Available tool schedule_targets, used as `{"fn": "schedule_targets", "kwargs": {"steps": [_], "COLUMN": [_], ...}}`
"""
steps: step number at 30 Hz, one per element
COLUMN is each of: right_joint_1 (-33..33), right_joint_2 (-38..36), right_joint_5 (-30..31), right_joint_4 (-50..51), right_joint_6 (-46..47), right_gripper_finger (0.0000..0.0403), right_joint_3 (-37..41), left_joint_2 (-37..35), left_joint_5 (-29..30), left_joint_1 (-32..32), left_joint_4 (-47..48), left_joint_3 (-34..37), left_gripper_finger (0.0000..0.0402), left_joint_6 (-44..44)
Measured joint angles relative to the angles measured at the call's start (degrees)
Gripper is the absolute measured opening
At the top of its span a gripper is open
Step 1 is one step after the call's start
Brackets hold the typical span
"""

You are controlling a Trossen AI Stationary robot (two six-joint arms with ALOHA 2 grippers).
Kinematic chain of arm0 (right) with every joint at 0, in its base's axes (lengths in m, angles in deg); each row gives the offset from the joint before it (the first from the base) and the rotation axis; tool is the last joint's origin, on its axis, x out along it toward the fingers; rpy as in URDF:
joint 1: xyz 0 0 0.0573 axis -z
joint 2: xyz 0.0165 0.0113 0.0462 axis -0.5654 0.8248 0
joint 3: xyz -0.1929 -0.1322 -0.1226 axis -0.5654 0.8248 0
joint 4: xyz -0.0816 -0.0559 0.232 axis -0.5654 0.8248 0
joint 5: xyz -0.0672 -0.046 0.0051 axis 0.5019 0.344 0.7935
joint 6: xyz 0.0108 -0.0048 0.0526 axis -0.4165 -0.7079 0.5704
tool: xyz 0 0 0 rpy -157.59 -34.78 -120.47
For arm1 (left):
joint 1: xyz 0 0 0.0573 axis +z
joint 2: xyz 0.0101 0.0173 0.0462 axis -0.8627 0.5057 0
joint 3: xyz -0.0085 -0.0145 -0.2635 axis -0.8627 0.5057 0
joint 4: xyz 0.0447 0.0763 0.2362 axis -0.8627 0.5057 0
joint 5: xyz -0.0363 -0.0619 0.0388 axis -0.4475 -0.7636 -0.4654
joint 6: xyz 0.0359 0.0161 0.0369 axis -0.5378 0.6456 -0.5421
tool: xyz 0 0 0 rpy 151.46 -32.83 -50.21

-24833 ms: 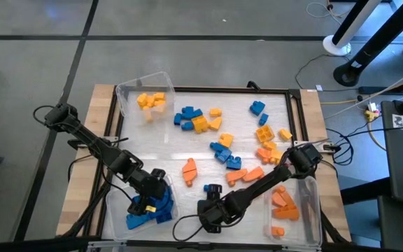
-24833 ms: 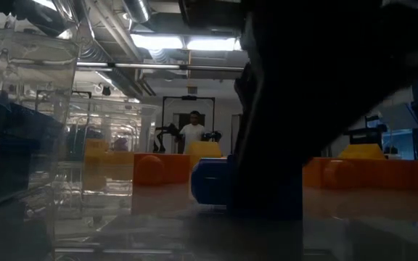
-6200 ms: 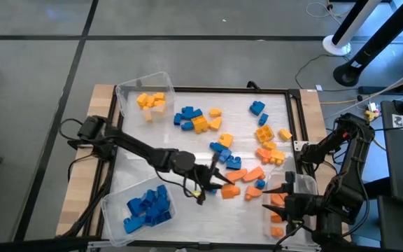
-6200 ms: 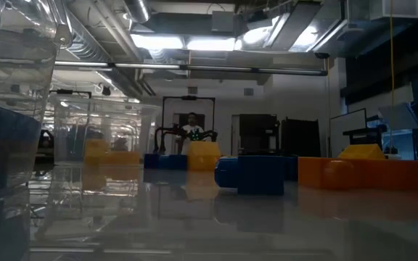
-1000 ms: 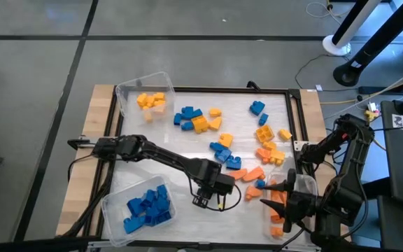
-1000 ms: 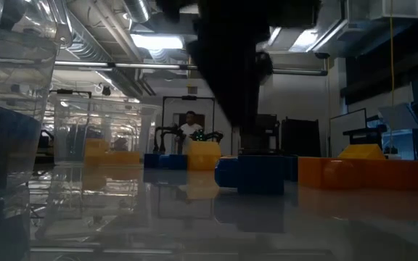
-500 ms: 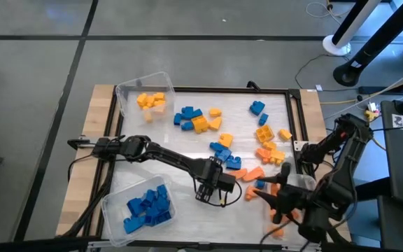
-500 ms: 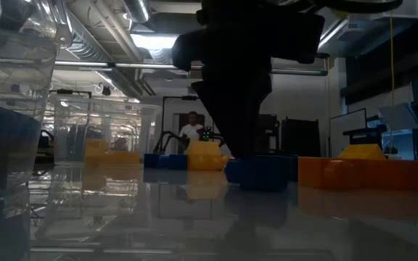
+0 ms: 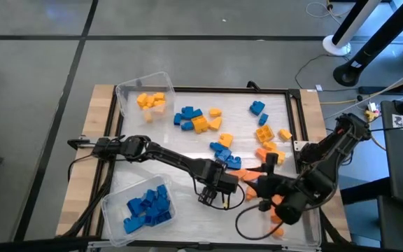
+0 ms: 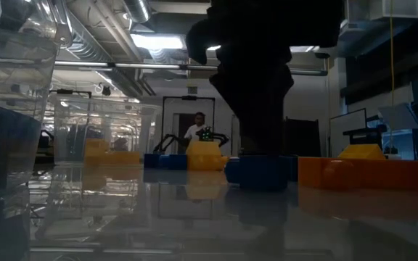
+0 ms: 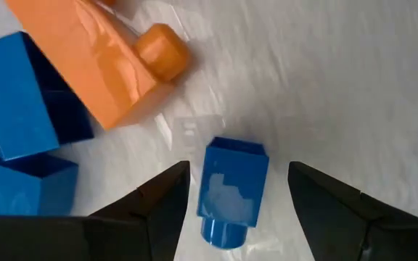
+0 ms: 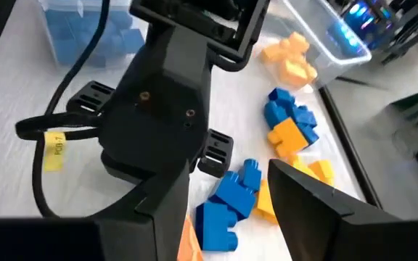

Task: Sort blocks
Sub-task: Put the blue game piece into the bottom left transparent bin

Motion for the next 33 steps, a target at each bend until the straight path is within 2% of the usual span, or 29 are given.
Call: {"fn": "schedule_targets", "kwargs": {"steps": [12, 15, 20, 27, 33], "right_joint_1": [0.5, 0.5, 1.9, 5.6, 10.1], "right_joint_2": [0.0, 0.0, 0.0, 0.0, -0.1], "right_joint_5": [-0.5, -0.1, 0.4, -0.6, -2.2], "right_joint_4": [0.1, 0.3, 2.5, 7.9, 13.2], "right_joint_6": [-1.6, -1.6, -1.6, -1.6, -1.6], "right_gripper_finger": [0.0191, 0.0191, 0.0191, 0.0191, 0.0191], "right_joint_3": [0.0, 0.0, 0.0, 0.0, 0.0], "left_joint_2": [4.1, 4.0, 3.2, 1.3, -3.9], "left_joint_5": [-0.5, -0.5, 1.6, 2.2, 2.4], "left_joint_1": [0.4, 0.5, 0.5, 0.4, -0.2], "left_joint_4": [0.7, 0.7, 0.0, 4.1, 9.7], "left_joint_3": [-0.1, -0.1, -0.1, -0.2, -0.2], "left_gripper_finger": [0.0218, 0.0190, 0.0117, 0.0117, 0.0117], "left_joint_6": [-1.8, -1.8, -1.6, 0.3, 3.3]}}
